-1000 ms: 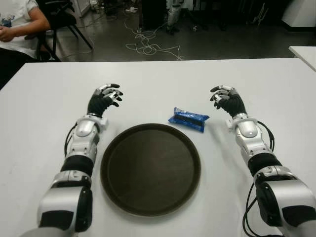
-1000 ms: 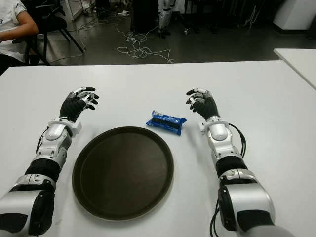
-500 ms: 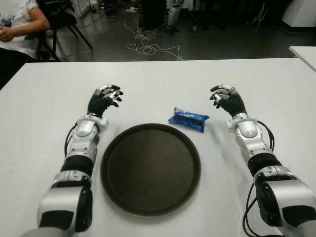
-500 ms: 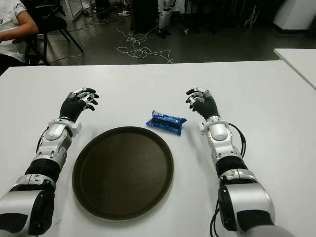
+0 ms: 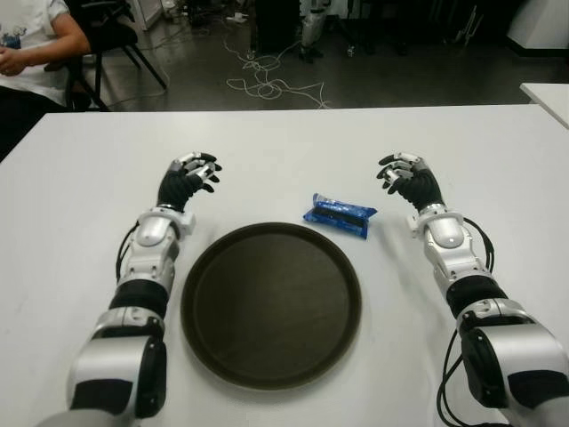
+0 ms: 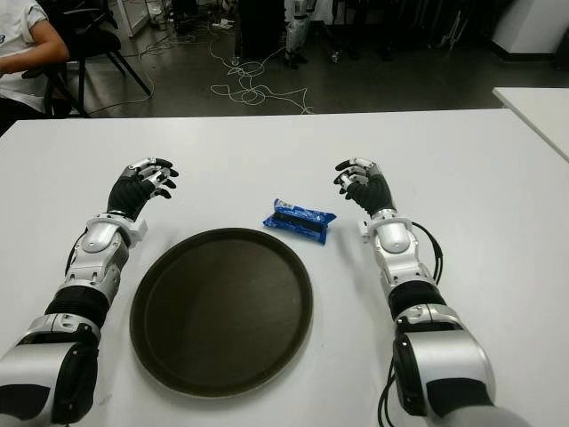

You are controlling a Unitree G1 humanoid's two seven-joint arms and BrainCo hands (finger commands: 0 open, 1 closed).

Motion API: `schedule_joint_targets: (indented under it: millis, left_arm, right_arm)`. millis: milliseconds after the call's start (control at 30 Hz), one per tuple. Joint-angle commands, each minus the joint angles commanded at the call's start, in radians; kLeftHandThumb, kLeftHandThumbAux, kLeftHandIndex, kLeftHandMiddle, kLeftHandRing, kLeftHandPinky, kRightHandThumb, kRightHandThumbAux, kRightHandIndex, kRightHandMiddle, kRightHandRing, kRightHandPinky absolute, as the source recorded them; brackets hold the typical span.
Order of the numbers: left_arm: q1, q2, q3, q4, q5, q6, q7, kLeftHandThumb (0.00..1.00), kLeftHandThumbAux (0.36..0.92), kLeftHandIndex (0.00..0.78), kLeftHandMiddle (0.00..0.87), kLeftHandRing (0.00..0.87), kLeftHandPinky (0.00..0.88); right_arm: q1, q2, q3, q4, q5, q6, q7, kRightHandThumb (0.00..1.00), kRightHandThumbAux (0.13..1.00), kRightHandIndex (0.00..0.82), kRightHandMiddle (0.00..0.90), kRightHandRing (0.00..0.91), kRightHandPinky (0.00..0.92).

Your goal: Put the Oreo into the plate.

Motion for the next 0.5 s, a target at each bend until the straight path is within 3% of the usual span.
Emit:
schedule_joint_targets:
  millis: [167, 200, 300, 367, 500]
  left_arm:
    - [0.0, -0.001, 0.001, 0.0, -0.001, -0.004, 0.001, 0.825, 0.681, 0.382, 0.482, 0.501, 0.546]
    - [0.001, -0.001, 0.001, 0.0, -0.001, -0.004, 0.0, 0.822, 0.684, 0.369, 0.487, 0.5, 0.545]
    - [0.001, 0.0, 0.0, -0.001, -0.001, -0.002, -0.003, 0.824, 0.682, 0.379, 0.482, 0.5, 0.549]
    - [0.002, 0.001, -0.002, -0.002, 0.001, -0.003, -0.004, 0.828, 0.677, 0.398, 0.474, 0.501, 0.552]
    - [0.002, 0.0, -0.004, -0.004, 0.002, -0.003, -0.004, 0.833, 0.674, 0.414, 0.469, 0.509, 0.564]
  right_arm:
    - [0.0, -0.005, 0.007, 0.0, -0.01, 0.001, -0.004, 0.669, 0.737, 0.404, 0.417, 0.451, 0.451]
    - [0.001, -0.005, 0.009, 0.001, -0.012, -0.001, -0.004, 0.458, 0.731, 0.335, 0.384, 0.415, 0.409]
    - [0.0, -0.011, 0.021, 0.01, -0.03, -0.025, -0.01, 0.154, 0.681, 0.228, 0.315, 0.341, 0.333]
    - [0.002, -0.017, 0.034, 0.014, -0.049, -0.055, -0.013, 0.079, 0.653, 0.199, 0.291, 0.314, 0.306]
    - [0.006, -0.032, 0.071, 0.025, -0.094, -0.114, -0.026, 0.016, 0.554, 0.131, 0.148, 0.133, 0.086]
